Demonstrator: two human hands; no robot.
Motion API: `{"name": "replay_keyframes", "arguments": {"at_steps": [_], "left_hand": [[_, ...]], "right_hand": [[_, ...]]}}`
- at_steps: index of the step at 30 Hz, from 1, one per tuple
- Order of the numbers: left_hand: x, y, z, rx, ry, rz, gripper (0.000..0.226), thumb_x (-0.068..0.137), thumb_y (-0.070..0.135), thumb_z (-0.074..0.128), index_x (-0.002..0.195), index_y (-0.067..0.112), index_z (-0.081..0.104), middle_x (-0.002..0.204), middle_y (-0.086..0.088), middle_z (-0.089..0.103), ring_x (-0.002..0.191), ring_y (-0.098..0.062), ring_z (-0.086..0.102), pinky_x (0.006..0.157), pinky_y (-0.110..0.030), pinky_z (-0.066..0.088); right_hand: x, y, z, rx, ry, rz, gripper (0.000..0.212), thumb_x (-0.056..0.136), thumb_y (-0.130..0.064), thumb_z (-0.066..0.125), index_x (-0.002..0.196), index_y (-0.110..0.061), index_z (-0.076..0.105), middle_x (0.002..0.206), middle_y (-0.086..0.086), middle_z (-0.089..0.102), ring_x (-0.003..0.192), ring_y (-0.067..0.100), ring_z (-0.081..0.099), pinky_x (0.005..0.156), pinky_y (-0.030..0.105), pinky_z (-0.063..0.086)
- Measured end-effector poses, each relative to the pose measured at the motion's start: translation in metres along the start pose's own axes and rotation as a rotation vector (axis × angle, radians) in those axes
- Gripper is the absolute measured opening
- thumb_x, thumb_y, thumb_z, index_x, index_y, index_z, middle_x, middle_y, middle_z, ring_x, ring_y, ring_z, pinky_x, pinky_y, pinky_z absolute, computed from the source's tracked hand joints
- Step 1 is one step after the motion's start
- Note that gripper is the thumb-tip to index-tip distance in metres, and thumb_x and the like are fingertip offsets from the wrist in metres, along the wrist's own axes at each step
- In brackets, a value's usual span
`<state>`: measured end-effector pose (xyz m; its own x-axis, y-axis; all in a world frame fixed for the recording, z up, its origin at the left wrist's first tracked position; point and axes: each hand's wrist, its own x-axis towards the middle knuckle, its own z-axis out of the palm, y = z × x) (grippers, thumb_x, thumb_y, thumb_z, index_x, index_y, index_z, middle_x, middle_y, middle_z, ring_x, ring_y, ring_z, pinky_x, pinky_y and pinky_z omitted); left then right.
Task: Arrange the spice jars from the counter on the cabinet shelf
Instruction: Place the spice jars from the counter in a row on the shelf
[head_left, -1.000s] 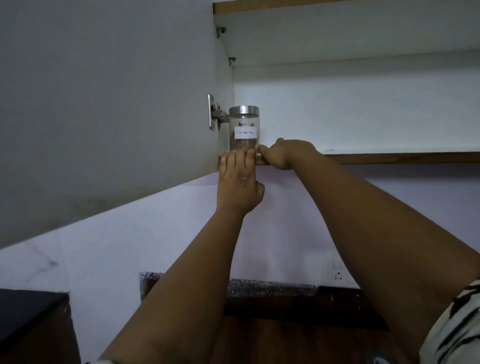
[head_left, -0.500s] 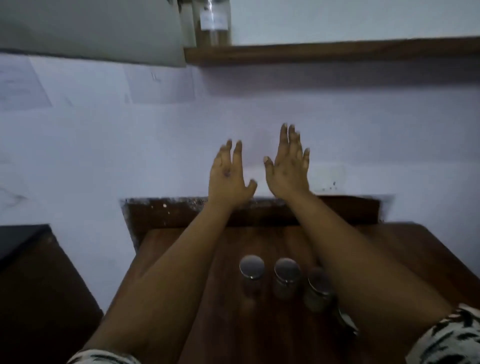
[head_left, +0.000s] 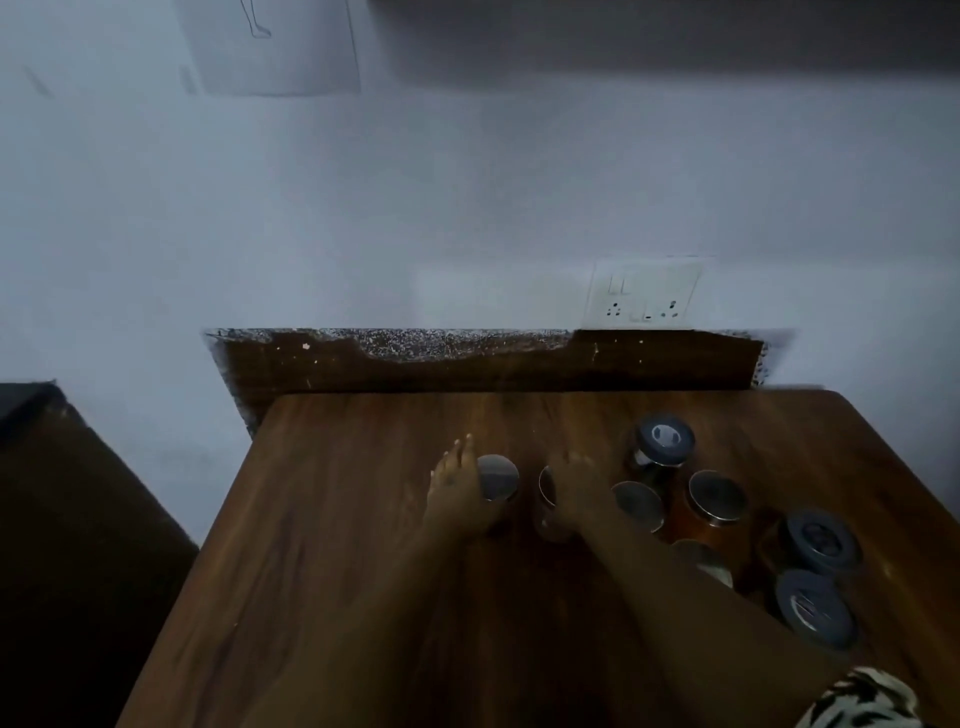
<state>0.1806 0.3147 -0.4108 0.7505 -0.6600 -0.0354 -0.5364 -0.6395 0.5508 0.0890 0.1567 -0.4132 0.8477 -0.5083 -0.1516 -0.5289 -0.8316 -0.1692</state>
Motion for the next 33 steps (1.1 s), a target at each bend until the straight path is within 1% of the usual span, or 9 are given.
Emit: {"name": "replay_keyframes", "arguments": {"at_steps": [6,13,17,20,22,24,27,30,33], "left_hand": [[0.001,0.004,0.004,0.041,0.149,0.155,0.084,0.089,0.034,0.062,0.154,0.010,0.014,0.161,-0.004,0.019,0.150,-0.021,0.013,0.120,-0.043,0.021],[0.010,0.012,0.002,-0.036,0.158,0.206,0.088,0.085,0.041,0.066,0.153,0.010,0.020,0.159,-0.006,0.023,0.147,-0.023,0.018,0.116,-0.037,0.024],[0.009,0.035,-0.014,-0.487,0.077,0.161,0.103,0.060,0.062,0.077,0.146,0.024,0.033,0.147,0.000,0.029,0.137,-0.019,0.031,0.109,-0.040,0.037],[0.012,0.061,-0.024,-0.814,0.064,0.136,0.101,0.056,0.042,0.091,0.140,0.029,0.038,0.139,0.007,0.041,0.126,-0.009,0.047,0.097,-0.028,0.049],[0.018,0.076,-0.033,-0.928,0.049,0.177,0.089,0.056,0.031,0.092,0.132,0.033,0.046,0.127,0.010,0.057,0.110,-0.002,0.060,0.081,-0.019,0.055],[0.023,0.091,-0.045,-1.005,0.034,0.194,0.077,0.059,0.029,0.091,0.126,0.032,0.051,0.117,0.005,0.066,0.105,-0.010,0.066,0.080,-0.028,0.059],[0.025,0.112,-0.063,-1.080,0.032,0.140,0.077,0.060,0.035,0.089,0.128,0.026,0.053,0.119,0.000,0.067,0.106,-0.018,0.066,0.089,-0.043,0.058],[0.029,0.129,-0.081,-1.216,-0.058,0.117,0.074,0.067,0.043,0.081,0.130,0.018,0.053,0.121,-0.009,0.067,0.108,-0.026,0.067,0.094,-0.051,0.054],[0.029,0.142,-0.100,-1.264,-0.086,0.117,0.061,0.081,0.050,0.071,0.129,0.018,0.050,0.123,-0.011,0.065,0.108,-0.027,0.066,0.085,-0.045,0.057]], "right_hand": [[0.003,0.009,0.012,-0.075,0.094,0.015,0.074,0.075,-0.048,0.073,0.137,-0.023,0.042,0.141,0.006,0.046,0.130,0.027,0.042,0.107,0.040,0.034],[0.009,0.009,-0.024,0.018,0.027,0.098,0.075,0.070,-0.049,0.077,0.132,-0.023,0.043,0.139,0.007,0.044,0.130,0.029,0.039,0.108,0.044,0.033],[0.010,0.003,-0.100,0.202,0.055,0.058,0.057,0.058,-0.048,0.080,0.102,-0.017,0.058,0.107,0.007,0.060,0.096,0.022,0.059,0.075,0.033,0.051],[0.004,-0.006,-0.157,0.319,0.111,0.052,0.051,0.056,-0.052,0.080,0.088,-0.013,0.066,0.086,0.004,0.069,0.079,0.018,0.068,0.072,0.034,0.059],[-0.003,-0.012,-0.186,0.395,0.167,0.031,0.058,0.059,-0.068,0.074,0.083,-0.015,0.068,0.077,-0.001,0.070,0.073,0.013,0.068,0.067,0.030,0.056],[-0.011,-0.016,-0.206,0.411,0.301,0.039,0.077,0.060,-0.089,0.055,0.081,-0.016,0.067,0.079,-0.005,0.063,0.077,0.011,0.060,0.064,0.027,0.046],[-0.020,-0.015,-0.220,0.607,0.358,0.030,0.085,0.068,-0.094,0.031,0.092,-0.019,0.063,0.093,-0.007,0.060,0.095,0.016,0.054,0.078,0.032,0.040],[-0.024,-0.010,-0.217,0.935,0.280,-0.025,0.073,0.080,-0.084,0.032,0.119,-0.027,0.054,0.124,-0.002,0.058,0.113,0.019,0.054,0.094,0.038,0.044],[-0.027,-0.011,-0.209,1.264,0.249,-0.051,0.065,0.082,-0.079,0.038,0.122,-0.031,0.055,0.126,-0.002,0.060,0.115,0.018,0.058,0.097,0.039,0.048]]}}
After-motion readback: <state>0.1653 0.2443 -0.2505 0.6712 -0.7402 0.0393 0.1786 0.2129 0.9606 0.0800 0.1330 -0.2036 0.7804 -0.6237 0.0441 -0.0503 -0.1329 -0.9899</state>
